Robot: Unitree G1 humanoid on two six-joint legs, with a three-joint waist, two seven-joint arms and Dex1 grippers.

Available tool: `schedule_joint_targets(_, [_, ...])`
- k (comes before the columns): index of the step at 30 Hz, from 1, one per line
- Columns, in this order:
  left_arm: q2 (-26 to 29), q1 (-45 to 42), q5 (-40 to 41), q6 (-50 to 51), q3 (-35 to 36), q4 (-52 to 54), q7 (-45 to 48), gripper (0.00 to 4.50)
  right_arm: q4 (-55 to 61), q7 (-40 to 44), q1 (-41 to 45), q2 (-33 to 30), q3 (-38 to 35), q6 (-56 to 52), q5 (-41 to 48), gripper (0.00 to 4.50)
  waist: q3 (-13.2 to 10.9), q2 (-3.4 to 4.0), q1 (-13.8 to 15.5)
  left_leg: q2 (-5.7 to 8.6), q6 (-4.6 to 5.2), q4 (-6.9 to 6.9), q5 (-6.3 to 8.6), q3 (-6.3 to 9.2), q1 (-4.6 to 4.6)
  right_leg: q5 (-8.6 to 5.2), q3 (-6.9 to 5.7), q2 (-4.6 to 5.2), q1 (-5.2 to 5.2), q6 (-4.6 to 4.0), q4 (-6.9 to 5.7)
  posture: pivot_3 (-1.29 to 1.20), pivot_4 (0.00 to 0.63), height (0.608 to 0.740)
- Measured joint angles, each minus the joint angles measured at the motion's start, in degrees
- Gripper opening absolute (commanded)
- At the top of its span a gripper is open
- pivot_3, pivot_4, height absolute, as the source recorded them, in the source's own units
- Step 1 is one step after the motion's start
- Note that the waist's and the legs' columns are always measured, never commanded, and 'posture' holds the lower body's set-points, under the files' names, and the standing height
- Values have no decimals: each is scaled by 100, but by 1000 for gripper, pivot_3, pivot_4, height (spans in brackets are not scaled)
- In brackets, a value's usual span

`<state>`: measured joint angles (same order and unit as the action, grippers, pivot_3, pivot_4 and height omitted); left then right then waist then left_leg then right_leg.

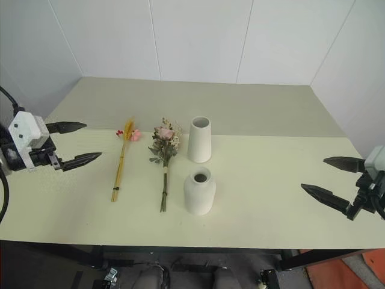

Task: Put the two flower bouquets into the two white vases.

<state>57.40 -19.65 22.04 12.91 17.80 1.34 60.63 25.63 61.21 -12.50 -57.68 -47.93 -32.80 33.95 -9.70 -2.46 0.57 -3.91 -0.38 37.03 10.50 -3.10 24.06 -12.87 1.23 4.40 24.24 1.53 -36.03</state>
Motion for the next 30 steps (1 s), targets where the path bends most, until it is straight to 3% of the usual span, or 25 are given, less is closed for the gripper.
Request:
schedule_joint_targets(9, [186, 53, 68, 783, -88, 316, 40, 4493, 206, -154, 62, 0, -6, -155, 119, 4500, 0, 0, -4, 0, 0, 0, 0, 0, 0, 0, 0, 0, 1, -1, 0, 0, 150, 740])
schedule_joint_targets(14, [145, -436, 92, 2138, -336, 348, -534, 4493, 212, -287, 301, -50, 6, -320, 177, 4500, 0, 0, 4, 3, 0, 1, 0, 2, 0, 0, 0, 0, 0, 1, -1, 0, 150, 740])
schedule_joint_targets(16, [-313, -1055, 50, 3129, -531, 323, -1270, 4493, 214, -350, 466, -145, 52, -414, 236, 4500, 0, 0, 43, 6, 1, 4, 0, 6, -6, 6, -3, 1, -13, 14, -2, 0, 150, 740])
schedule_joint_targets(18, [-1178, -1742, -114, 4174, -727, 278, -2329, 4493, 260, -443, 741, -260, 272, -483, 333, 4500, 0, -2, 81, 8, 1, 20, -1, 12, 1, 27, -5, -1, -16, 49, -2, 0, 150, 740])
schedule_joint_targets(23, [-2435, -1826, -493, 5430, -1179, 512, -3808, 4493, 387, -556, 1488, -531, 977, -675, 642, 4500, -3, -10, -90, 11, 1, 17, 0, 11, 17, 29, 12, -4, 2, 49, 2, 0, 150, 740])
schedule_joint_targets(30, [-3294, -1836, -691, 6368, -854, 931, -4944, 4493, 476, -638, 2025, -694, 1389, -785, 922, 4500, -8, -16, -122, 15, 1, 16, 0, 21, 11, 30, 9, -6, -3, 48, -3, 0, 150, 740])
